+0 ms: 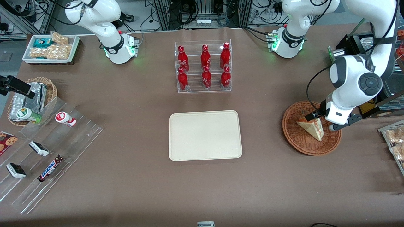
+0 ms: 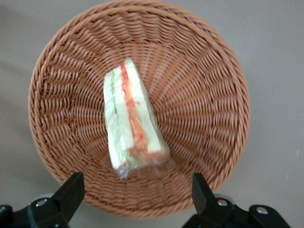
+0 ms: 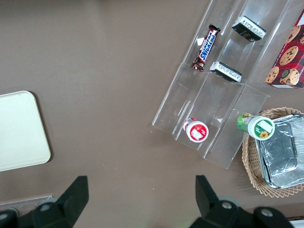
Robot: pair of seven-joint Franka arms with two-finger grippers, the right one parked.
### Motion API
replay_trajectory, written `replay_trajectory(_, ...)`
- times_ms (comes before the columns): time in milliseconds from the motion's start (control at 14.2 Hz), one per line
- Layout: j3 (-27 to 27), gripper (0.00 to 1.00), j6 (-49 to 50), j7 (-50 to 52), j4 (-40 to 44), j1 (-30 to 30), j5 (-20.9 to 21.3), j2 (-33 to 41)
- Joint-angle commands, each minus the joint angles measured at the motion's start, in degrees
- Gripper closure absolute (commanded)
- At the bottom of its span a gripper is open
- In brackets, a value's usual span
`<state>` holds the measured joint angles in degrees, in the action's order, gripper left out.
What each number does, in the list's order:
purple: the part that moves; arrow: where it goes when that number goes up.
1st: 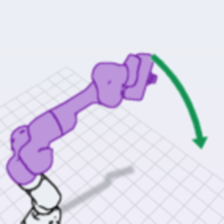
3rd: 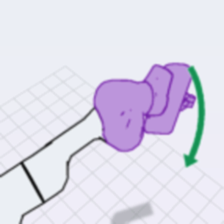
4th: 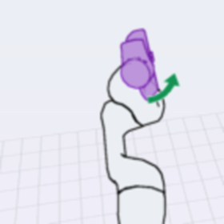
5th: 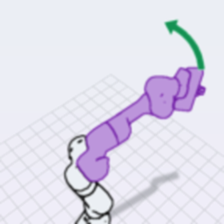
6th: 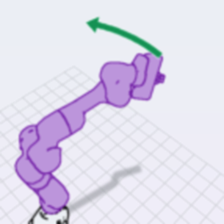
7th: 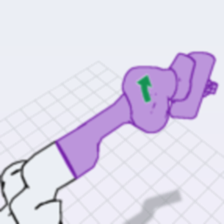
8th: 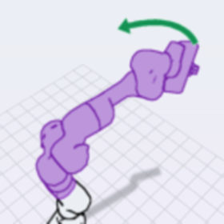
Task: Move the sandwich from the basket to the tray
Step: 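Lower the open left gripper over the wrapped sandwich in the basket, then close the left gripper on the sandwich and lift it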
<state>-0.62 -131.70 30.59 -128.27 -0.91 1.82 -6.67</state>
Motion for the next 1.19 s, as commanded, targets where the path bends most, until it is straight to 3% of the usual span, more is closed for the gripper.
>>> replay_trajectory(0, -0.9, 0.00, -5.5, 13.8, 0.2, -0.1, 1.3, -3.1)
replay_trajectory(281, -1.8, 0.00, -9.1, 18.4, 0.4, -0.1, 1.5, -6.9)
replay_trajectory(351, -2.0, 0.10, -9.0, 18.5, 0.4, -0.1, 1.4, -7.2)
replay_trajectory(491, -2.0, 0.77, -8.3, 20.4, 0.4, -0.1, 1.4, -7.1)
replay_trajectory(561, -2.0, 0.89, -7.4, 20.5, 0.6, -0.1, 1.4, -7.0)
replay_trajectory(842, -1.1, 0.94, 6.8, 20.1, 8.6, -1.0, 1.3, -6.6)
replay_trajectory(982, 1.9, 0.94, 15.6, 20.2, 15.5, -1.4, 0.3, -7.1)
replay_trajectory(1123, 5.6, 0.94, 16.9, 20.7, 18.7, -1.7, -1.8, -7.2)
